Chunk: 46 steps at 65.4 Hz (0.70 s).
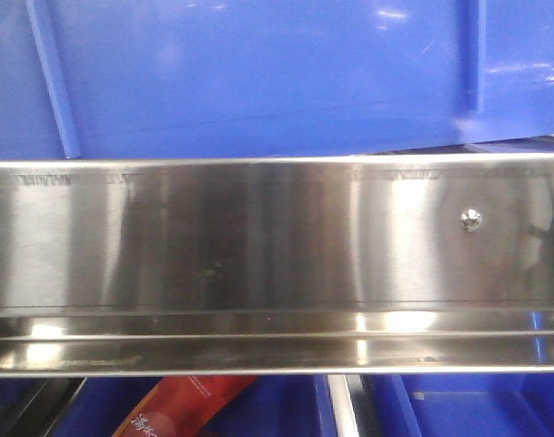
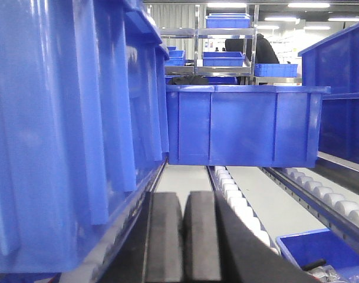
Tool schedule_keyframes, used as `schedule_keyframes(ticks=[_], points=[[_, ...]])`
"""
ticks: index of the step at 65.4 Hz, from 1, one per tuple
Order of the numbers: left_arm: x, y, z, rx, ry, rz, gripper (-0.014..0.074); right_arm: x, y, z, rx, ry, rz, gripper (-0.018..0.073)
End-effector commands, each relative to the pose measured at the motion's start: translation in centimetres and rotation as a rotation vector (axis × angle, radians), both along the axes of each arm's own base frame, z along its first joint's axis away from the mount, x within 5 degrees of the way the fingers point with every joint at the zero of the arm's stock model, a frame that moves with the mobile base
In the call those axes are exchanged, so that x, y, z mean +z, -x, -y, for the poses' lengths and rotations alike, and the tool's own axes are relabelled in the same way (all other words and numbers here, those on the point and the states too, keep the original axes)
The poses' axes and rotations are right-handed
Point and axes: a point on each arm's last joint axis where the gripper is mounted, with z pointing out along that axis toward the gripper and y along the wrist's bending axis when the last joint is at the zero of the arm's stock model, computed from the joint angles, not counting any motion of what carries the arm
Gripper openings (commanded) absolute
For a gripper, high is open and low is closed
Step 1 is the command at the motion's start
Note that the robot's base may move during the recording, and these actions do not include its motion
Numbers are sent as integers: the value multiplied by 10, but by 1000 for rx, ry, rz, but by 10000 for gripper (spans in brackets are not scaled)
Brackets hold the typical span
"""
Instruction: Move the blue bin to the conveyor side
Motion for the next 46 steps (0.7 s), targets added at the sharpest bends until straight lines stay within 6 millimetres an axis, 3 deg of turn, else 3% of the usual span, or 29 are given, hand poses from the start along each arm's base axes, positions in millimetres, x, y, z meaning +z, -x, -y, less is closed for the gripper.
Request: schedule_keyframes(ticks=[1, 46], points=[[2, 1, 0, -5, -6, 18, -7, 3, 1, 0, -7, 11, 34, -89], [2, 1, 0, -5, -6, 18, -7, 3, 1, 0, -7, 11, 34, -89]])
